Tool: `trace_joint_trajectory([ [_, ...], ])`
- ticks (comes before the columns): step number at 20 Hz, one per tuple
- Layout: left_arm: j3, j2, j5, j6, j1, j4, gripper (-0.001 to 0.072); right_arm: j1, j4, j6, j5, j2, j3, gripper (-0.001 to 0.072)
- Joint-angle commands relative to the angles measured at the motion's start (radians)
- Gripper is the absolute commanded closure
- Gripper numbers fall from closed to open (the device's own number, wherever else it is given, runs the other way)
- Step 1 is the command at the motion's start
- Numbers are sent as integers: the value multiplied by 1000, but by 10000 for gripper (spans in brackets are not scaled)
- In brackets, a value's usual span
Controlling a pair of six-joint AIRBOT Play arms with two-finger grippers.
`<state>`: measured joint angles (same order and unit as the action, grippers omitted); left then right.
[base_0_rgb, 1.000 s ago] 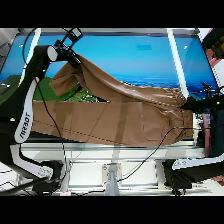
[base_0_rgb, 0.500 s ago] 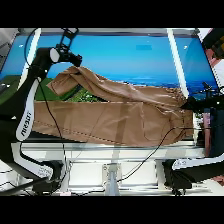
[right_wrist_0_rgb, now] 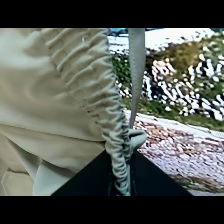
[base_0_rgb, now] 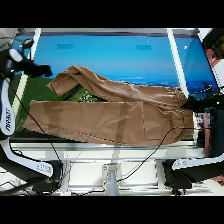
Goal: Fold the clothes and pants, and hang the long-sleeved shirts on hangers.
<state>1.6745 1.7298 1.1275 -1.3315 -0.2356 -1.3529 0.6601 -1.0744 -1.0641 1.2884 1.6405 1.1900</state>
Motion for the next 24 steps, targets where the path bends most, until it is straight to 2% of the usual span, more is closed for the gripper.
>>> trace_joint_trajectory([
  [1,-34,29,40,-13,-93,88,80,0,0,0,-2,0,0,667],
  [3,-37,63,31,38,-85,126,76,0,-6,3,-2,0,0,667],
  [7,-37,137,-51,38,-43,162,80,0,-8,2,-1,0,0,667],
  [14,-36,186,-88,38,-1,161,83,0,-9,2,-2,0,0,667],
  [15,-36,186,-92,38,-1,162,105,0,-10,2,-2,0,0,667],
  [17,-36,186,-93,38,0,162,223,0,-10,2,-2,0,0,667],
  [18,-36,186,-100,38,2,161,231,0,-10,2,-2,0,0,667],
  [19,-36,186,-115,38,3,162,285,0,-10,2,-2,0,0,667],
  [20,-36,186,-128,37,4,162,400,0,-10,2,-1,0,0,667],
  [23,-36,174,-197,37,7,163,660,0,-9,2,0,0,0,667],
  [24,-36,161,-235,37,8,162,680,0,-9,2,-1,0,0,667],
])
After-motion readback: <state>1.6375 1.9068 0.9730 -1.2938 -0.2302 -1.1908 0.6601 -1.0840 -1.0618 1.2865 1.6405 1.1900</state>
